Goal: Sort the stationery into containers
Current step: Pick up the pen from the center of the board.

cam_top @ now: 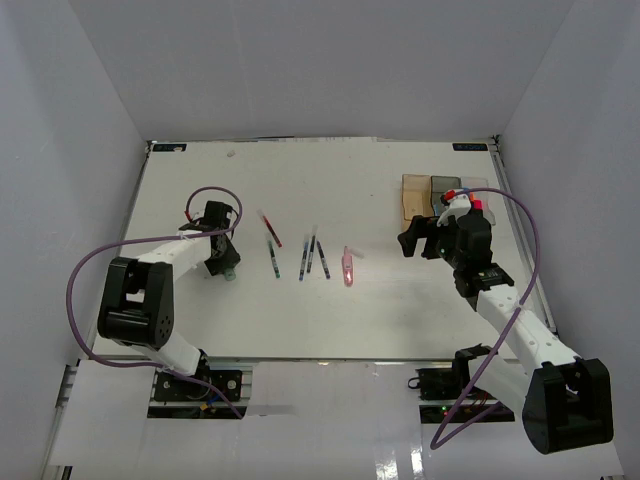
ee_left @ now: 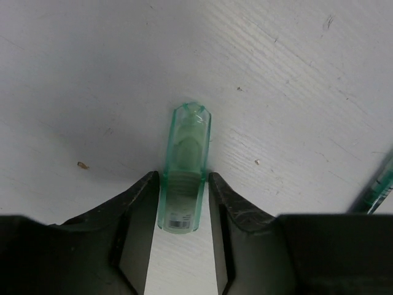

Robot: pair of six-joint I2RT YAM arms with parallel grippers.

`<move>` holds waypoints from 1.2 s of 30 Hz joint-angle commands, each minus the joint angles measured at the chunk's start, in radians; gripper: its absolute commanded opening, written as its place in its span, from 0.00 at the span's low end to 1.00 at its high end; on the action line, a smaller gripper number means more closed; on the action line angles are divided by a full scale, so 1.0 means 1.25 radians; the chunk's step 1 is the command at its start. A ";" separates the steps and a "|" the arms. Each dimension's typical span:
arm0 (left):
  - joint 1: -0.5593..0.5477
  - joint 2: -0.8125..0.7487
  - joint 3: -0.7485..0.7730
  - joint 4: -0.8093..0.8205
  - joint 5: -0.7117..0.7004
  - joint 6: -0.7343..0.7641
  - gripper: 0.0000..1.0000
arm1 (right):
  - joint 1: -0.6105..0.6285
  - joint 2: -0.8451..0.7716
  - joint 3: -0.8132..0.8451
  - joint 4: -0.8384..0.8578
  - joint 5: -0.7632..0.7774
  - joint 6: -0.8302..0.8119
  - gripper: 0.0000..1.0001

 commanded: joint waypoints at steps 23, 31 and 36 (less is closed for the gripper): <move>-0.070 -0.286 -0.049 0.442 0.513 -0.103 0.34 | 0.375 0.130 0.161 0.207 -0.077 0.131 0.99; -0.075 -0.281 -0.061 0.548 0.585 -0.082 0.36 | 0.491 0.307 0.323 0.221 0.049 0.135 1.00; -0.075 -0.297 -0.103 0.601 0.595 -0.087 0.36 | 0.544 0.405 0.425 0.216 0.127 0.126 0.95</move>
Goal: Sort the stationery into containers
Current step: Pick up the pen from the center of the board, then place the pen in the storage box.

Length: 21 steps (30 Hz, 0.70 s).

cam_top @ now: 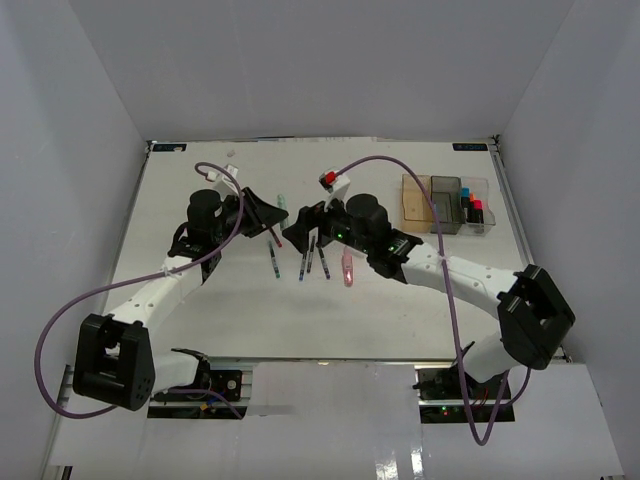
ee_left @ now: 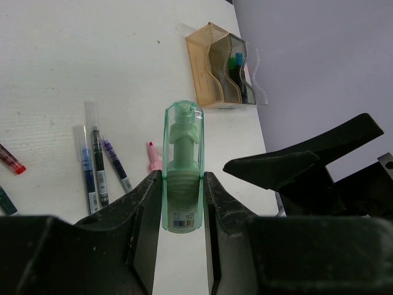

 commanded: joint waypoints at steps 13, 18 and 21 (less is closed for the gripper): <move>-0.004 -0.080 -0.038 0.068 0.021 0.002 0.36 | 0.061 0.147 0.168 0.011 0.119 -0.007 0.77; -0.004 -0.084 -0.041 0.070 0.026 0.002 0.37 | 0.065 0.155 0.178 0.021 0.121 -0.010 0.65; -0.004 -0.084 -0.045 0.073 0.030 -0.002 0.37 | 0.068 0.154 0.179 0.025 0.122 -0.010 0.57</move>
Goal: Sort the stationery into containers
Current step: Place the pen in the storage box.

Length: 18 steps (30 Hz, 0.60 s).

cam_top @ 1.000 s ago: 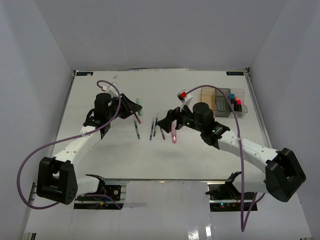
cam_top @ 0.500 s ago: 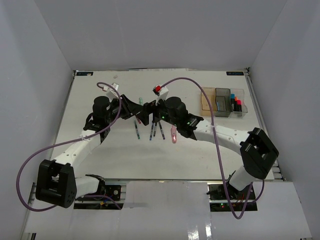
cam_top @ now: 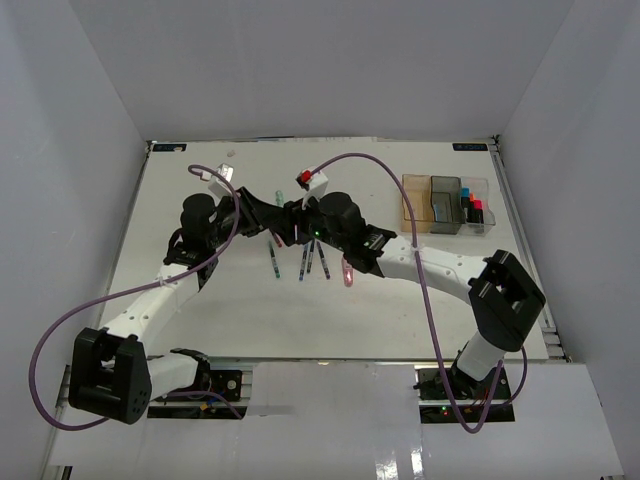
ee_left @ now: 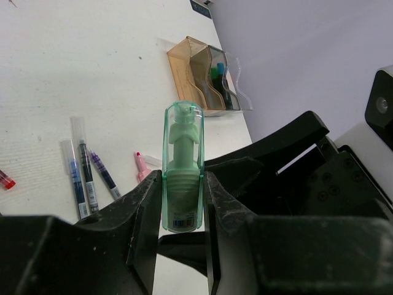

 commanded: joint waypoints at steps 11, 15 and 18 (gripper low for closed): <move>-0.003 -0.023 -0.015 0.020 0.013 0.004 0.40 | 0.006 0.002 0.031 0.041 0.030 -0.001 0.16; -0.003 -0.027 -0.017 0.015 0.006 0.010 0.47 | 0.007 -0.004 0.020 0.041 0.042 0.003 0.09; -0.003 -0.030 -0.012 0.005 -0.003 0.016 0.61 | 0.006 -0.006 0.011 0.026 0.069 0.010 0.08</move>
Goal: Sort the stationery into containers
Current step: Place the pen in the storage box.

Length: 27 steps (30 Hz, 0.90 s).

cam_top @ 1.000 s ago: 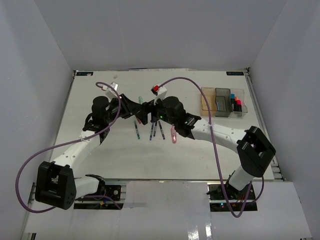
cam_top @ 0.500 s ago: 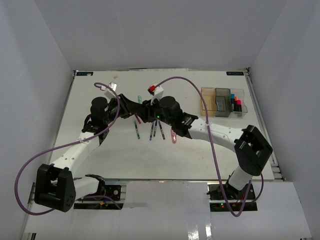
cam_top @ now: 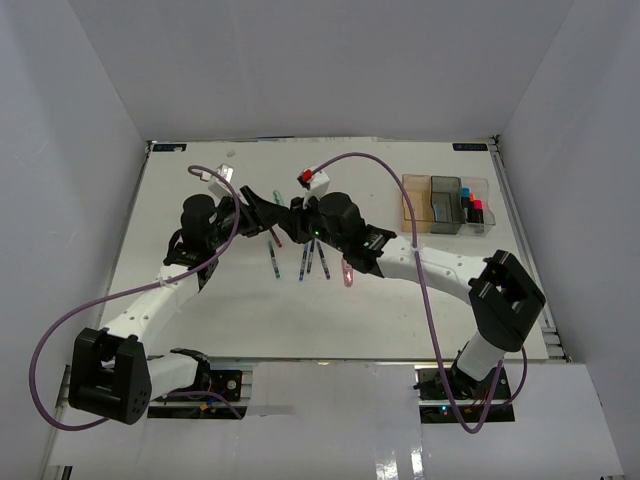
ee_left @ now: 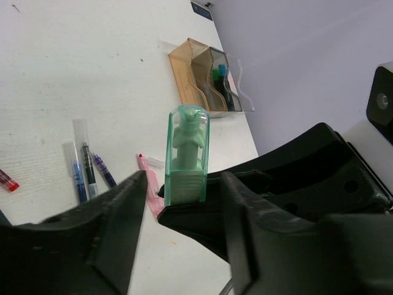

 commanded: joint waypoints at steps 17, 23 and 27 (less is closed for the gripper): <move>-0.001 -0.047 0.065 -0.203 -0.150 0.138 0.98 | -0.341 -0.120 -0.140 -0.223 0.223 -0.165 0.08; 0.015 -0.026 0.096 -0.264 -0.153 0.156 0.98 | -0.502 -0.116 -0.125 -0.274 0.219 -0.261 0.08; 0.020 -0.020 0.106 -0.296 -0.186 0.166 0.98 | -0.590 -0.071 -0.089 -0.289 0.197 -0.266 0.08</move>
